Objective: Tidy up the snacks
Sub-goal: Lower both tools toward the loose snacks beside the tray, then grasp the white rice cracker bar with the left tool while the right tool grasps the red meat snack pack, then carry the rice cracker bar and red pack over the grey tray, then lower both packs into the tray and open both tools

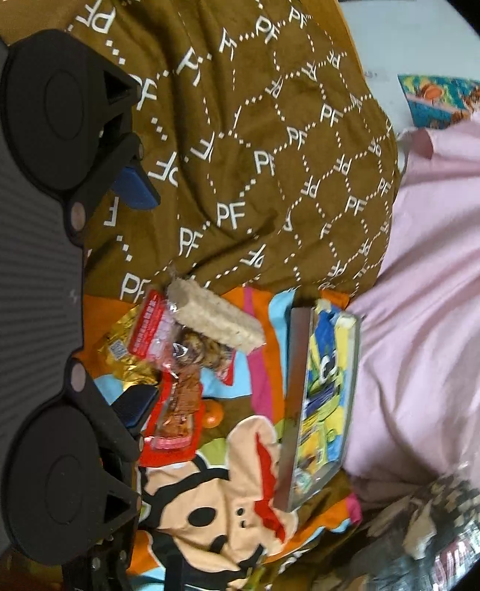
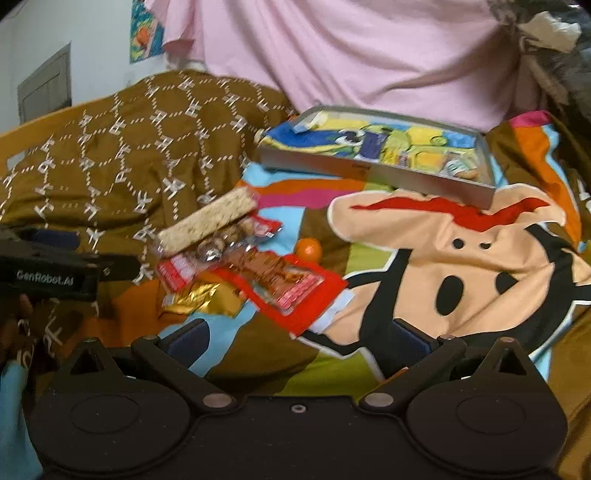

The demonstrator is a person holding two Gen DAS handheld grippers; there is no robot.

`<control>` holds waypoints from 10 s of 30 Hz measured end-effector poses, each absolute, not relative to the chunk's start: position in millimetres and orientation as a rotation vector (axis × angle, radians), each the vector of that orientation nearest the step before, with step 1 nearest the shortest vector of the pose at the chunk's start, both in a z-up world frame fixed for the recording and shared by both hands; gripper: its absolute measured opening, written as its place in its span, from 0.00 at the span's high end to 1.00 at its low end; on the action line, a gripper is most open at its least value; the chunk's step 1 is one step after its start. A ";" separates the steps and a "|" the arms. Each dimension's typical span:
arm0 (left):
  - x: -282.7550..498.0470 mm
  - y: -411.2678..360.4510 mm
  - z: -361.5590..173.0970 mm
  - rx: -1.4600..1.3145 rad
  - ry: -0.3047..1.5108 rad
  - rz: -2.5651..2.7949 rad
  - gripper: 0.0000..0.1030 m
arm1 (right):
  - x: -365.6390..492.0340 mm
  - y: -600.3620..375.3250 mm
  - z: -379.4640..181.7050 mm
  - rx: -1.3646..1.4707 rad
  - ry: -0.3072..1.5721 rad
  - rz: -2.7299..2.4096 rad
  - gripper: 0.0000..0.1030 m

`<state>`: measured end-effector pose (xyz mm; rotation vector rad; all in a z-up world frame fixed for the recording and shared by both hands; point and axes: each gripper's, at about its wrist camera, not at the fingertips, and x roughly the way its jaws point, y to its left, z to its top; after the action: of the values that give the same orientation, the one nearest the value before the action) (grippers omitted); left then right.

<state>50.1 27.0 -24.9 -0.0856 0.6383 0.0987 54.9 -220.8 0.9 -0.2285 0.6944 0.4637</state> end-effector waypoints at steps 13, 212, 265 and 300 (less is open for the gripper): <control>68.7 37.2 -40.6 -0.095 0.680 0.044 0.00 | 63.3 -205.1 -16.1 -0.319 0.715 0.514 0.01; 99.9 -40.7 -18.9 -0.123 0.646 0.135 0.64 | 61.9 -198.8 -13.4 -0.762 0.446 0.554 0.51; 386.2 -76.1 -3.3 -0.160 0.605 0.220 0.64 | 312.9 -245.8 -12.7 -0.235 0.213 0.225 0.49; 328.0 -57.5 26.0 -0.146 0.486 0.323 0.01 | 266.9 -246.1 37.3 -0.230 0.116 0.237 0.01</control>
<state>328.0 -57.5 26.0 -0.1458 0.4864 0.3229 266.9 -246.1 37.3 -0.2301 0.1156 0.2369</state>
